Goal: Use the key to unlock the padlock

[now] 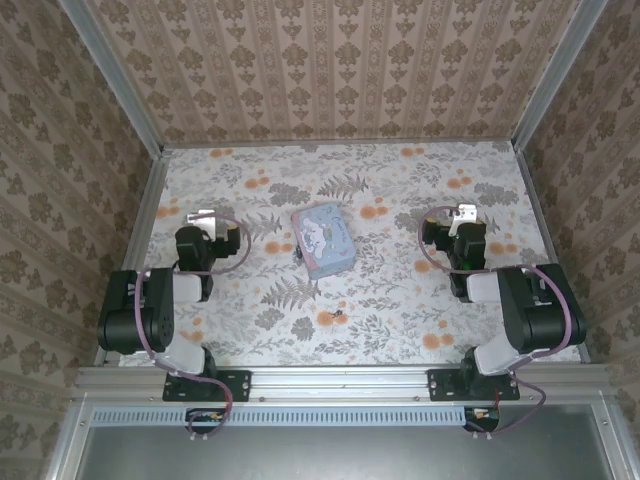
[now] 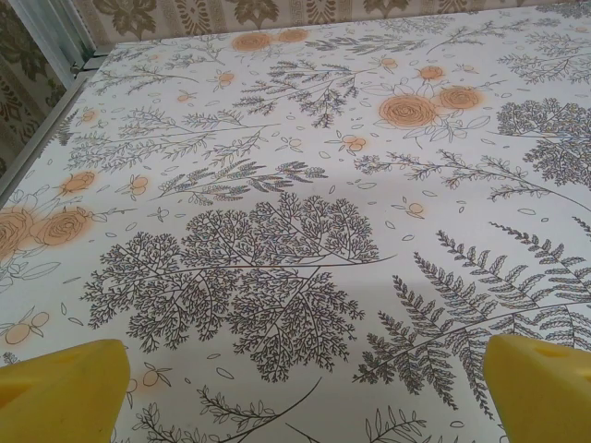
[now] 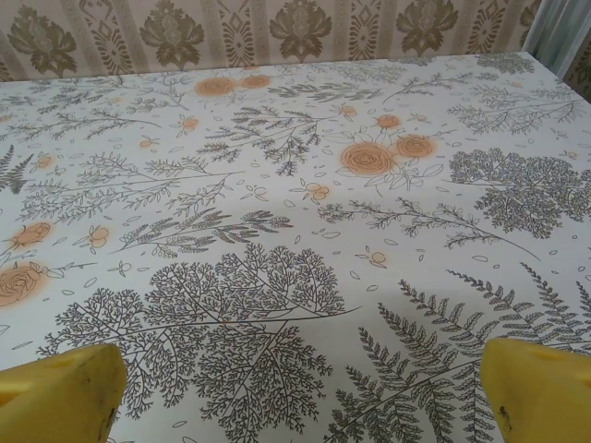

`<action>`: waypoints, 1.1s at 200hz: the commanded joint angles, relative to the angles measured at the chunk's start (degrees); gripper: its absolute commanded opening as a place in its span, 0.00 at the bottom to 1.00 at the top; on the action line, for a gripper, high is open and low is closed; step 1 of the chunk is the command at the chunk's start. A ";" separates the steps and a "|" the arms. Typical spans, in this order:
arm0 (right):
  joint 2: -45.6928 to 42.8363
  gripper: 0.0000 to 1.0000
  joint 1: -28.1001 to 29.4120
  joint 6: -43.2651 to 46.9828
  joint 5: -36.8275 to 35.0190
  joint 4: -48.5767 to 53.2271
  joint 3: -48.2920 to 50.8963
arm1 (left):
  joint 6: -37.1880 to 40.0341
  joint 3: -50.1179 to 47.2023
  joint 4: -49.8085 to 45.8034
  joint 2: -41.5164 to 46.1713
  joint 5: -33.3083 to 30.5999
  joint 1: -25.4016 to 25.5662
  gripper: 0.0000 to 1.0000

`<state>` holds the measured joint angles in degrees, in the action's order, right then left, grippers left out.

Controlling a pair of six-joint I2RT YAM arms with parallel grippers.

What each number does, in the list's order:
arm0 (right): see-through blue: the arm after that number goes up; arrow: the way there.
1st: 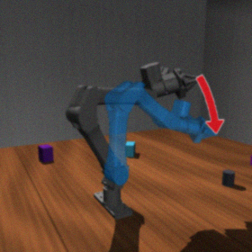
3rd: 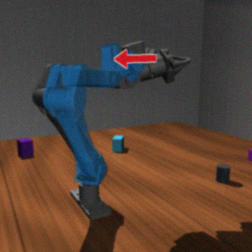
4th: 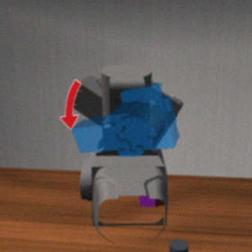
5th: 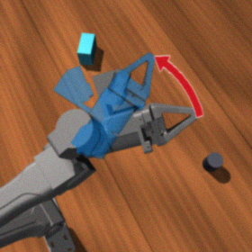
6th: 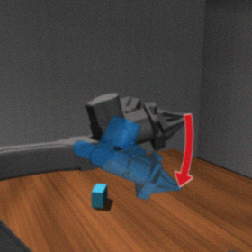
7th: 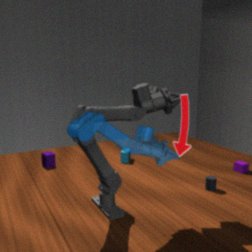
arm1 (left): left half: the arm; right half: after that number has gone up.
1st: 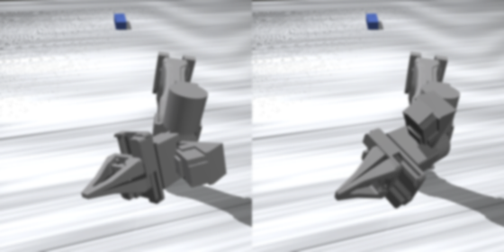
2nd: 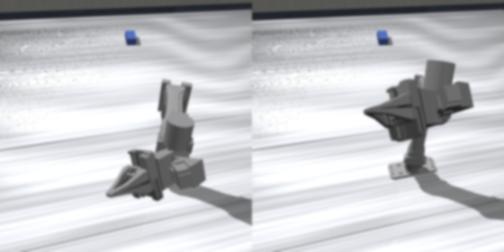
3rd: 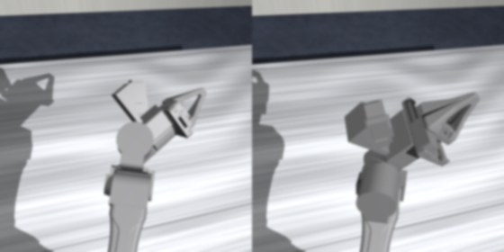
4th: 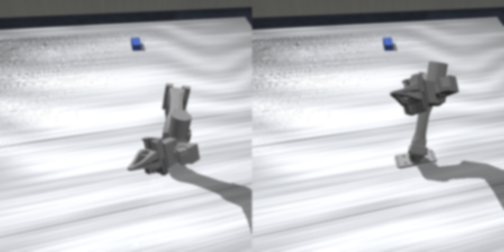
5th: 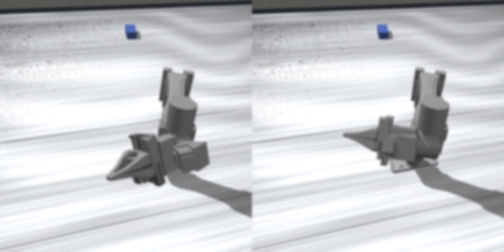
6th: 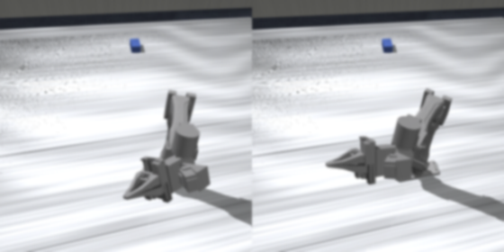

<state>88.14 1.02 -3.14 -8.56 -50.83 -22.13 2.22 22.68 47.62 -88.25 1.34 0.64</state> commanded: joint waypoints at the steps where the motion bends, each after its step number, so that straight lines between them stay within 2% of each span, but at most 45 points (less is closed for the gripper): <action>1: -0.25 1.00 0.30 1.26 3.17 0.15 -0.64 | 0.86 0.70 0.93 0.20 0.86 -0.41 1.00; 167: -0.74 1.00 -0.05 0.80 3.51 -0.04 -0.42 | 0.64 0.70 1.07 0.37 1.53 -0.64 1.00; 195: -8.04 1.00 -0.14 -1.25 -0.84 9.24 -1.35 | 0.90 2.64 -4.75 3.30 2.41 -0.66 1.00; 220: -13.54 0.99 -0.29 -3.18 -1.03 16.16 -2.47 | 0.62 3.65 -8.42 5.41 1.20 -0.64 1.00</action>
<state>79.05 0.99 -3.66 -7.38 -42.50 -22.57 2.24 24.12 43.53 -86.11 2.42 0.54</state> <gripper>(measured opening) 0.995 0.999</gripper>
